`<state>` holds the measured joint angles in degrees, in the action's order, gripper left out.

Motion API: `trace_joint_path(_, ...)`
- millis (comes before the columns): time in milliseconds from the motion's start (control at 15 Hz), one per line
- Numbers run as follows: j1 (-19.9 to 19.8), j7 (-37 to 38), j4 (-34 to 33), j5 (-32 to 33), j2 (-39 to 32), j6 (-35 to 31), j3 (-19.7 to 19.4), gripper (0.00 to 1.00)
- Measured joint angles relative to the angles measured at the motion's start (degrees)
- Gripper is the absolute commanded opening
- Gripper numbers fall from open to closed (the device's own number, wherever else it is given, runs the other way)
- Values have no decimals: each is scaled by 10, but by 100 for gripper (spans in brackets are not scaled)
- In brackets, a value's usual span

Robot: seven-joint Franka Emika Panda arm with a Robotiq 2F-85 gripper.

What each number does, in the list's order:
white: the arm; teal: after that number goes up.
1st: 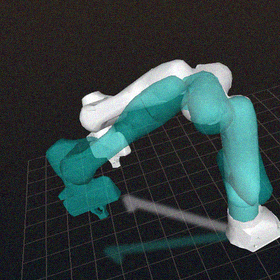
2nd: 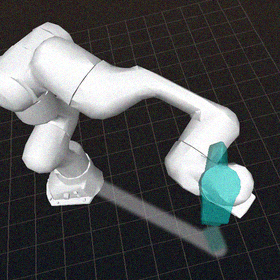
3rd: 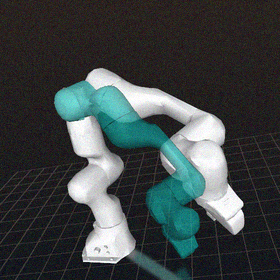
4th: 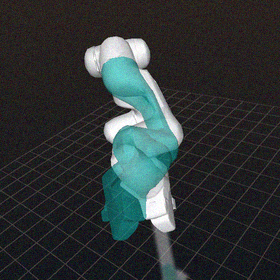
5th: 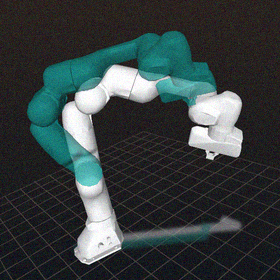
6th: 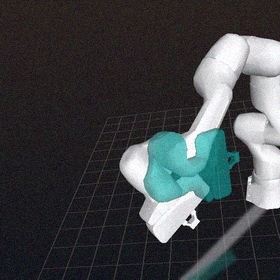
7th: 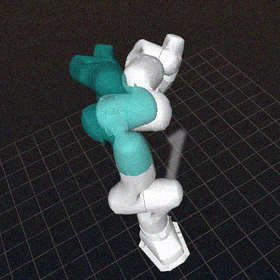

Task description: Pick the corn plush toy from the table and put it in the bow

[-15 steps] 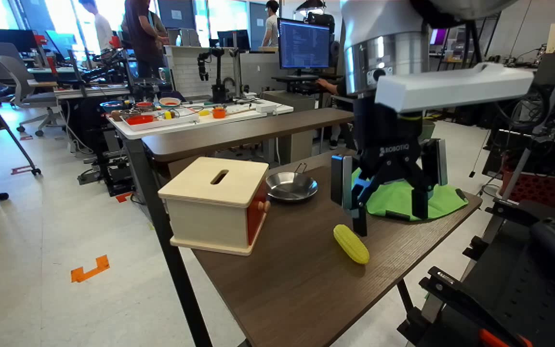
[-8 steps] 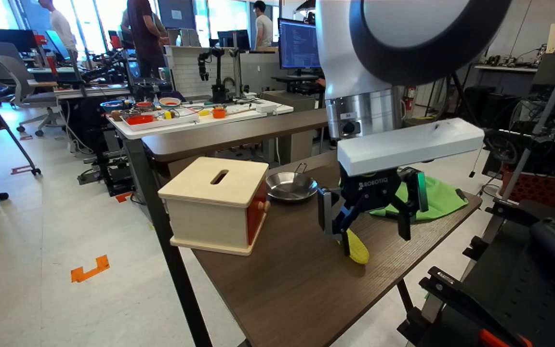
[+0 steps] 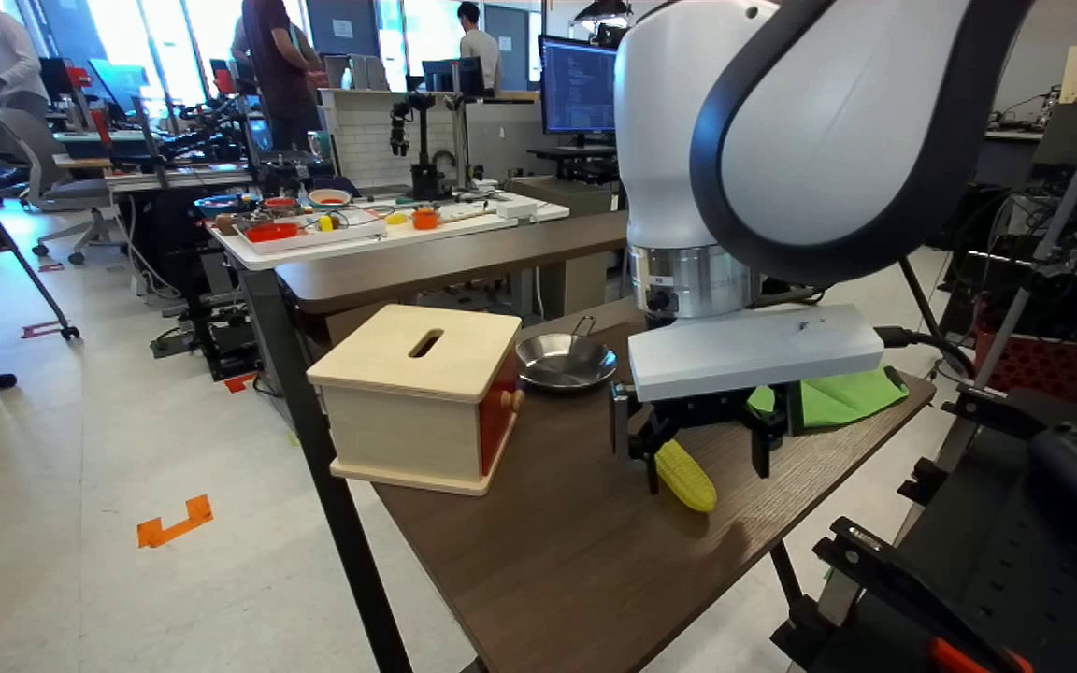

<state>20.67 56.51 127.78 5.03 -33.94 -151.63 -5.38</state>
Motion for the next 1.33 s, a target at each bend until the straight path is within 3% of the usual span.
trace_joint_path(533,2,33,6,-18,-29,-126,-12,18)
trace_joint_path(667,-3,32,17,-38,-26,-155,-12,9)
trace_joint_path(800,-25,13,33,-71,-18,-183,1,6)
trace_joint_path(933,-78,-30,49,-112,-2,-188,44,7)
trace_joint_path(1067,-158,-93,60,-161,18,-181,108,7)
trace_joint_path(1200,-244,-177,58,-230,35,-143,178,7)
trace_joint_path(1333,-309,-254,41,-291,46,-82,211,7)
